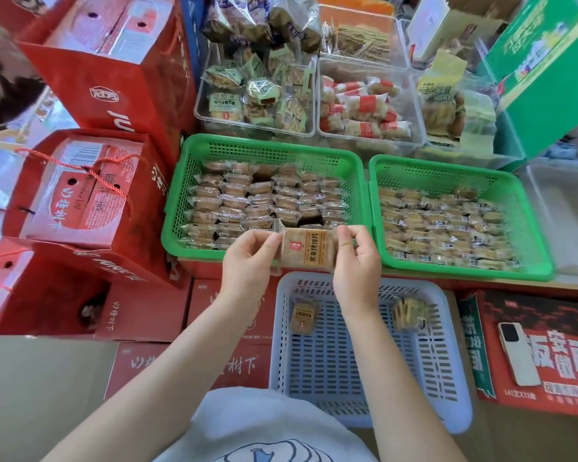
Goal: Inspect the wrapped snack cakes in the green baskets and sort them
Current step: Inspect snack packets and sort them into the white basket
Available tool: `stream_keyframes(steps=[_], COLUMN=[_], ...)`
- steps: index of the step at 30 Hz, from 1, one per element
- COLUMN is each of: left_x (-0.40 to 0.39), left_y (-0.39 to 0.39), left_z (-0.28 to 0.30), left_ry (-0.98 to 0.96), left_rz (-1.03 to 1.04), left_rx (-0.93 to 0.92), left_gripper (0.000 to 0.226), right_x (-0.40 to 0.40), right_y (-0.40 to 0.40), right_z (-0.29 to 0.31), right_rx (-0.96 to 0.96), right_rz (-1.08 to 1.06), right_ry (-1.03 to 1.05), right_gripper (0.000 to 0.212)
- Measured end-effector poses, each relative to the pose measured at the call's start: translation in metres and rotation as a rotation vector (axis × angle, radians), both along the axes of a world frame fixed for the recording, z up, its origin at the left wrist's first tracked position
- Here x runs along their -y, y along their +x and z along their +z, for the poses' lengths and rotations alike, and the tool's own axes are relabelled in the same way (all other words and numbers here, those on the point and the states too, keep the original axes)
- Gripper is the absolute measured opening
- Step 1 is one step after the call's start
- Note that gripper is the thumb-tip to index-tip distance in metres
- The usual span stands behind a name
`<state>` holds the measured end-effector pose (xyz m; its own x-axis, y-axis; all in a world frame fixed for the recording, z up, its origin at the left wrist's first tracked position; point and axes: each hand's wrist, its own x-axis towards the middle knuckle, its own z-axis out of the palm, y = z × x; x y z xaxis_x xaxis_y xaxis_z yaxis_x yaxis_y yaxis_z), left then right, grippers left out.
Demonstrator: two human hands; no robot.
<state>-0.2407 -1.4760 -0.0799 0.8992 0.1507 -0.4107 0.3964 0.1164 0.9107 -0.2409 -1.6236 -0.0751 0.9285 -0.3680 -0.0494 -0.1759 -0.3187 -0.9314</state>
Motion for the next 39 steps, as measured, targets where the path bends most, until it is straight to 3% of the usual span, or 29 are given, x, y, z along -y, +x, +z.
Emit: stream_keyframes(steps=[5,8,9,12,14,19,22,25,28,31,34,39], left_x=[-0.002,-0.003,-0.004,-0.007,-0.011,-0.019,-0.017,-0.015,-0.014,-0.019,-0.029,-0.052], left_y=[0.001,0.004,0.005,0.009,0.011,0.016,0.021,0.03,0.042,0.057,0.072,0.087], left_z=[0.007,0.005,0.005,0.002,-0.001,-0.01,-0.014,-0.026,-0.034,-0.048,-0.076,-0.114], left_ry=[-0.399,-0.521,-0.553,-0.63,-0.648,-0.695,-0.54,-0.461,-0.323,0.267,0.851,1.193], left_rz=[-0.069,-0.102,-0.121,-0.218,-0.28,-0.313,-0.29,-0.183,-0.189,-0.298,-0.569,-1.083], left_rx=[-0.093,-0.086,-0.086,-0.128,-0.136,-0.192,-0.199,-0.17,-0.093,0.1,0.293,0.238], left_gripper=[0.02,0.012,0.007,0.044,0.057,0.062,0.041,0.039,0.037,0.037,0.046,0.059], right_x=[0.006,0.006,0.007,0.011,0.014,0.017,0.016,0.013,0.011,0.012,0.021,0.021], right_y=[0.004,0.005,0.005,0.007,0.009,0.014,0.019,0.024,0.028,0.037,0.053,0.084], right_z=[0.003,0.002,-0.001,-0.008,-0.011,-0.017,-0.02,-0.021,-0.024,-0.03,-0.037,-0.053], right_rx=[-0.194,-0.268,-0.275,-0.259,-0.255,-0.217,-0.179,-0.215,-0.277,-0.271,-0.246,-0.295], right_rz=[-0.091,-0.091,-0.095,-0.133,-0.131,-0.084,-0.043,0.071,0.192,0.131,-0.026,0.137], right_ry=[0.644,0.841,0.878,0.959,0.967,0.776,0.56,0.321,0.312,0.209,0.186,0.016], right_gripper=[0.029,0.025,0.024,0.021,0.021,0.027,0.03,0.034,0.036,0.015,0.012,0.023])
